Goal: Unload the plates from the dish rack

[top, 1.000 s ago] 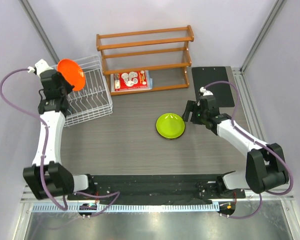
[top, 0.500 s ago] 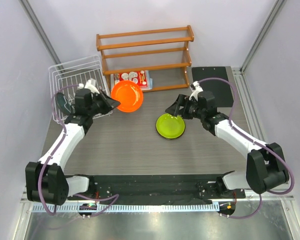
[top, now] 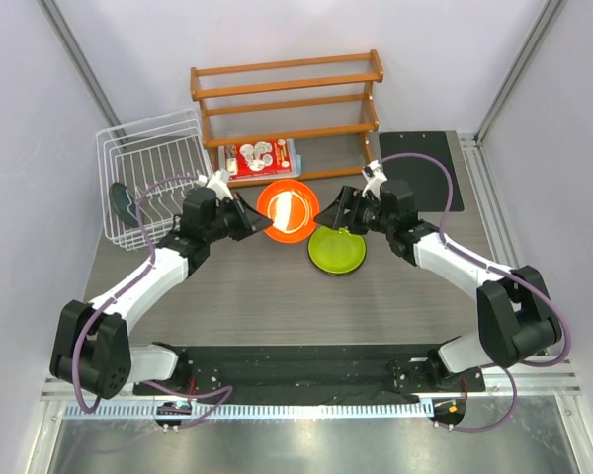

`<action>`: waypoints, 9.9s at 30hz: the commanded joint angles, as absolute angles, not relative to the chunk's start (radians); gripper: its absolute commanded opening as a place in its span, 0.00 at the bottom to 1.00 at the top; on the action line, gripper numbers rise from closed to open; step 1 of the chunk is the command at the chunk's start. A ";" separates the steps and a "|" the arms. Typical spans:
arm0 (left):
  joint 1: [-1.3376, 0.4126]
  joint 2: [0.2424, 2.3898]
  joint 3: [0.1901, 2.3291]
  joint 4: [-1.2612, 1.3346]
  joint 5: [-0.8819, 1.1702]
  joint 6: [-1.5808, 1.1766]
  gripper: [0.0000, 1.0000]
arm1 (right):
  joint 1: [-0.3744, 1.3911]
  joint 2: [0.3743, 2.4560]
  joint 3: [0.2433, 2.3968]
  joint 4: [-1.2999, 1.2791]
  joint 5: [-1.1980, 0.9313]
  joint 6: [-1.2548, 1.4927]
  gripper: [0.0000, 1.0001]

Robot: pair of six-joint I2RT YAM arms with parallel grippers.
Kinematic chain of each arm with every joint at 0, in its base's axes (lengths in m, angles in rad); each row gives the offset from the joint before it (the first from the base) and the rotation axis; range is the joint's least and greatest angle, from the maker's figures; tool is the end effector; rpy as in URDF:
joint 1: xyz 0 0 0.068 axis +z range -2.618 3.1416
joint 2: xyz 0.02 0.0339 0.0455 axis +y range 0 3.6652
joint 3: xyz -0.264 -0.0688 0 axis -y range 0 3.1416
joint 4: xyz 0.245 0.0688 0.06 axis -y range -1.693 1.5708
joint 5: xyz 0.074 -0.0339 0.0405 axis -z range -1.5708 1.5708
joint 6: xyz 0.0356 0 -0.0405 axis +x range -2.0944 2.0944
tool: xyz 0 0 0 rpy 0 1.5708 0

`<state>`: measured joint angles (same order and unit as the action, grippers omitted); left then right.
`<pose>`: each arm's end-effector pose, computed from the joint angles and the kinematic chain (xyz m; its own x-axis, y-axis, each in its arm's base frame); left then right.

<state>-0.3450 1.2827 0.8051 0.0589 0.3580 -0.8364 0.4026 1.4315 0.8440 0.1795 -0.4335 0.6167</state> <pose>0.2670 -0.1092 0.2636 -0.7151 -0.4817 -0.5065 0.1302 0.6202 -0.7736 0.2868 0.1384 0.2469 -0.7086 0.2687 -0.6524 -0.3683 0.6478 0.6668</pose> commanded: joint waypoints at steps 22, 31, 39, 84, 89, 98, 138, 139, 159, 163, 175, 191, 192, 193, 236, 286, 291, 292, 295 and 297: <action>-0.465 1.319 0.799 0.076 0.266 -0.773 0.61 | 0.422 1.442 0.825 0.178 -0.299 0.588 0.01; -0.465 1.247 0.910 -0.231 -0.254 -0.571 0.99 | 0.390 1.336 0.744 -0.020 -0.143 0.557 0.01; -0.462 1.152 0.928 -0.278 -0.595 -0.476 0.99 | 0.341 1.339 0.715 -0.037 -0.126 0.549 0.01; 0.170 1.459 1.101 -0.160 -0.558 -0.509 0.99 | 0.307 1.382 0.864 -0.187 0.104 0.426 0.86; 0.216 1.557 1.163 -0.144 -0.545 -0.506 0.99 | 0.308 1.465 0.882 -0.155 0.094 0.414 0.85; 0.244 1.650 1.201 -0.091 -0.505 -0.485 0.91 | 0.307 1.562 0.887 -0.106 0.069 0.414 0.84; 0.308 1.755 1.232 0.003 -0.394 -0.460 0.00 | 0.275 1.586 0.864 -0.081 0.038 0.402 0.89; 0.310 1.735 1.232 0.003 -0.385 -0.462 0.00 | 0.275 1.569 0.862 -0.083 0.043 0.400 0.93; 0.310 1.461 1.270 -0.163 -0.356 -0.457 0.00 | 0.275 1.356 0.821 -0.169 0.067 0.382 1.00; 0.308 1.413 1.270 -0.189 -0.344 -0.457 0.00 | 0.276 1.332 0.813 -0.179 0.064 0.377 1.00; 0.270 1.230 1.112 -0.112 0.241 -0.673 0.00 | 0.278 1.224 0.830 -0.187 -0.112 0.416 1.00; -0.265 1.218 0.804 0.219 0.311 -0.905 0.00 | 0.367 1.267 0.822 0.098 -0.419 0.646 0.99; -0.287 1.221 0.792 0.245 0.313 -0.911 0.00 | 0.370 1.272 0.819 0.109 -0.423 0.649 0.99; -0.328 1.229 0.790 0.252 0.310 -0.920 0.00 | 0.377 1.282 0.821 0.124 -0.429 0.653 0.99; -0.597 1.211 0.888 -0.053 -0.224 -0.640 0.99 | 0.355 1.238 0.750 0.029 -0.169 0.581 0.01; -0.561 1.233 0.976 -0.266 -0.580 -0.488 0.99 | 0.316 1.082 0.686 -0.167 0.500 0.380 1.00; -0.561 1.252 0.991 -0.268 -0.519 -0.495 0.99 | 0.318 0.925 0.497 0.096 0.597 0.302 1.00; -0.561 1.246 0.989 -0.276 -0.517 -0.499 0.99 | 0.321 0.908 0.467 0.132 0.609 0.301 1.00; -0.561 1.203 0.976 -0.304 -0.553 -0.486 1.00 | 0.321 0.858 0.378 0.265 0.643 0.273 1.00; -0.561 1.151 0.959 -0.324 -0.578 -0.465 1.00 | 0.321 0.851 0.338 0.326 0.684 0.264 1.00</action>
<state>-0.5671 1.2407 0.9535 -0.3023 -0.5301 -0.5037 0.3138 0.8860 0.3912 0.0689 0.5606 0.3122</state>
